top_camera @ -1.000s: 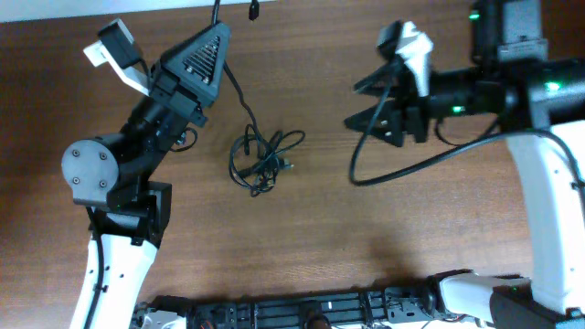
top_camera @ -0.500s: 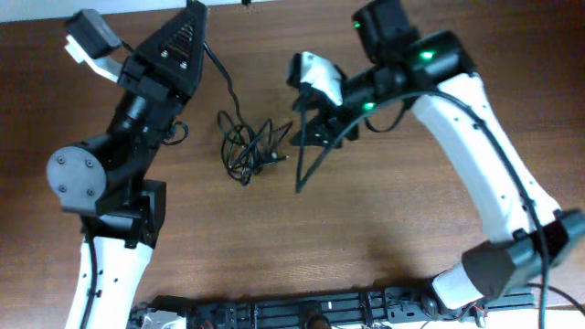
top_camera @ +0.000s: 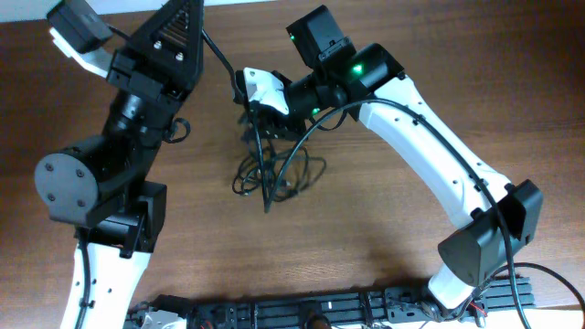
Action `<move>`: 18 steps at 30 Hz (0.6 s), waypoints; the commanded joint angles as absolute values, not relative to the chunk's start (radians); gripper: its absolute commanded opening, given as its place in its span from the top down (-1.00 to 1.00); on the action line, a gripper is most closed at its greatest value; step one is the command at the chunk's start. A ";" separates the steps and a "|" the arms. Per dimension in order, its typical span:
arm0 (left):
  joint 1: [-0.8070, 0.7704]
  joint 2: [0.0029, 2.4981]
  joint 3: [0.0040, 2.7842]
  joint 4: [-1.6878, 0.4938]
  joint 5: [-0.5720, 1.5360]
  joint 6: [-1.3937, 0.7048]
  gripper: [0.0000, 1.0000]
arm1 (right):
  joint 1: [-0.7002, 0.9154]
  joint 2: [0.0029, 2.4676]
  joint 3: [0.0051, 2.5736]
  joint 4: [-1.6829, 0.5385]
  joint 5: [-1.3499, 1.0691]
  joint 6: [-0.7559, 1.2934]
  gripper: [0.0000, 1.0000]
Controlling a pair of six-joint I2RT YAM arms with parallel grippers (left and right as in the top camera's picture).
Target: Untangle cables
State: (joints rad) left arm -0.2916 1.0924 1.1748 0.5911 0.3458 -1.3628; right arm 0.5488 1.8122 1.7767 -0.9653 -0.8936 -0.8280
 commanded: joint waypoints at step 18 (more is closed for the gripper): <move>-0.294 1.085 1.220 0.357 0.414 -1.303 0.40 | 0.195 1.692 1.785 -0.964 -0.814 -0.558 0.93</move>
State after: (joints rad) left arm -0.2916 1.0927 1.1881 0.3767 0.3511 -1.3670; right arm 0.2642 1.7912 1.7763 -0.9768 -0.8219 -0.5831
